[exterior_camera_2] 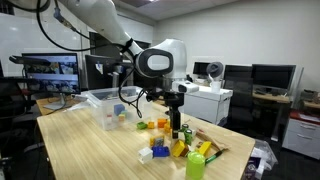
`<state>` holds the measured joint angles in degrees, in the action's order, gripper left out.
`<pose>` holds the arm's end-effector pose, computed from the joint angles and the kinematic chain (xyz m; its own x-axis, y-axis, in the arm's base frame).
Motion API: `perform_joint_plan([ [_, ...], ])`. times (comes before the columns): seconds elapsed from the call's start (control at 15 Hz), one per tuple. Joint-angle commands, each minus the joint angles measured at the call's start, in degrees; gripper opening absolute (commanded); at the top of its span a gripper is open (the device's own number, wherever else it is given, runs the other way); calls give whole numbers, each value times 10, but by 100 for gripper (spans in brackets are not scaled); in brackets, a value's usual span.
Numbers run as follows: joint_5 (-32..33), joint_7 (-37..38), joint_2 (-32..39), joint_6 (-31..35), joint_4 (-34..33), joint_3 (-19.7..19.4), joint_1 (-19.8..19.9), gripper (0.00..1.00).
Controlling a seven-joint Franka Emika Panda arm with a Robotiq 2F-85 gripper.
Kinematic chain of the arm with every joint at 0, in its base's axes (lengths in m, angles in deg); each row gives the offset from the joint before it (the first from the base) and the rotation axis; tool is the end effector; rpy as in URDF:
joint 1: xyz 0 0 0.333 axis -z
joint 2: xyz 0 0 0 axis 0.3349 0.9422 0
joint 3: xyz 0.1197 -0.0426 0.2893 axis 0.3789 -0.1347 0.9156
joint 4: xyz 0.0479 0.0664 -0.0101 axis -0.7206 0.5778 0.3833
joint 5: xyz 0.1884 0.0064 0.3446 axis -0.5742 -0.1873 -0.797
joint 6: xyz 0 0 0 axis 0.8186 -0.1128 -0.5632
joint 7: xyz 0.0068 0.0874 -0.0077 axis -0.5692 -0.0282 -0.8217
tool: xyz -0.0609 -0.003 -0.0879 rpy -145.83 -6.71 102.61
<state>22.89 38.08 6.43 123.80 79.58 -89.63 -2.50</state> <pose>0.5547 -0.3564 0.2736 0.5906 -0.8051 0.0545 -0.8069 -0.5886 0.0493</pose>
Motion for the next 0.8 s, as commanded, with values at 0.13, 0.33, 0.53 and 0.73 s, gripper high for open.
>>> perform_joint_plan([
  [0.13,-2,14,5,-4,13,-1,2,100],
  [0.33,-4,14,20,2,4,0,3,100],
  [0.53,-4,14,34,3,-6,1,4,100],
  [0.73,-3,10,43,4,-15,1,4,65],
])
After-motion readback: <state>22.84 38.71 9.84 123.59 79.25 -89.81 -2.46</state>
